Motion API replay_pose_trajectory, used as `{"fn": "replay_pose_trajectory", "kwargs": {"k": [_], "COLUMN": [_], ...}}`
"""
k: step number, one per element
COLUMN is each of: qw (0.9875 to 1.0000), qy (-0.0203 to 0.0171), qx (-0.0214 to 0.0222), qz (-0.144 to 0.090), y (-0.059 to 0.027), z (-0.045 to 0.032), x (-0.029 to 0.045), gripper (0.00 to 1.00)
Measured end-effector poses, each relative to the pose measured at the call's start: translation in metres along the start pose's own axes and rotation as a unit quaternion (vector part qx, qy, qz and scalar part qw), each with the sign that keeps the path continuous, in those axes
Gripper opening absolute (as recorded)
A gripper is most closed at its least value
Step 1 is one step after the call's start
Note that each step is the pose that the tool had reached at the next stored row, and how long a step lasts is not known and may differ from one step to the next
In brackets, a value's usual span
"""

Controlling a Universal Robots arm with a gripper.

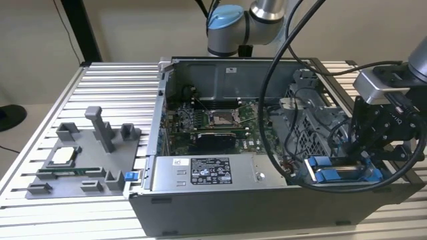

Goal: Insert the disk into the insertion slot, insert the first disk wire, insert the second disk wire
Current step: 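Insert the first disk wire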

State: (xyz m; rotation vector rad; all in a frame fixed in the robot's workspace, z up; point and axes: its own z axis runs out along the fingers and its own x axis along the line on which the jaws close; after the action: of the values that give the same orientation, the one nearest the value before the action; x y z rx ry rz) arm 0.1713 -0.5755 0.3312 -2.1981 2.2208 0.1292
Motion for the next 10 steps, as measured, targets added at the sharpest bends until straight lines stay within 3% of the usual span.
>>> {"fn": "replay_pose_trajectory", "kwargs": {"k": [8,9,10], "qw": [1.0000,1.0000,1.0000], "qy": [-0.0011,-0.0012,-0.0023], "qx": [0.0000,0.0000,-0.0001], "qz": [0.000,0.000,0.000], "y": [-0.0002,-0.0002,-0.0002], "z": [0.0031,0.0034,0.0041], "x": [0.0001,0.0002,0.0001], "gripper": [0.00,1.00,1.00]}}
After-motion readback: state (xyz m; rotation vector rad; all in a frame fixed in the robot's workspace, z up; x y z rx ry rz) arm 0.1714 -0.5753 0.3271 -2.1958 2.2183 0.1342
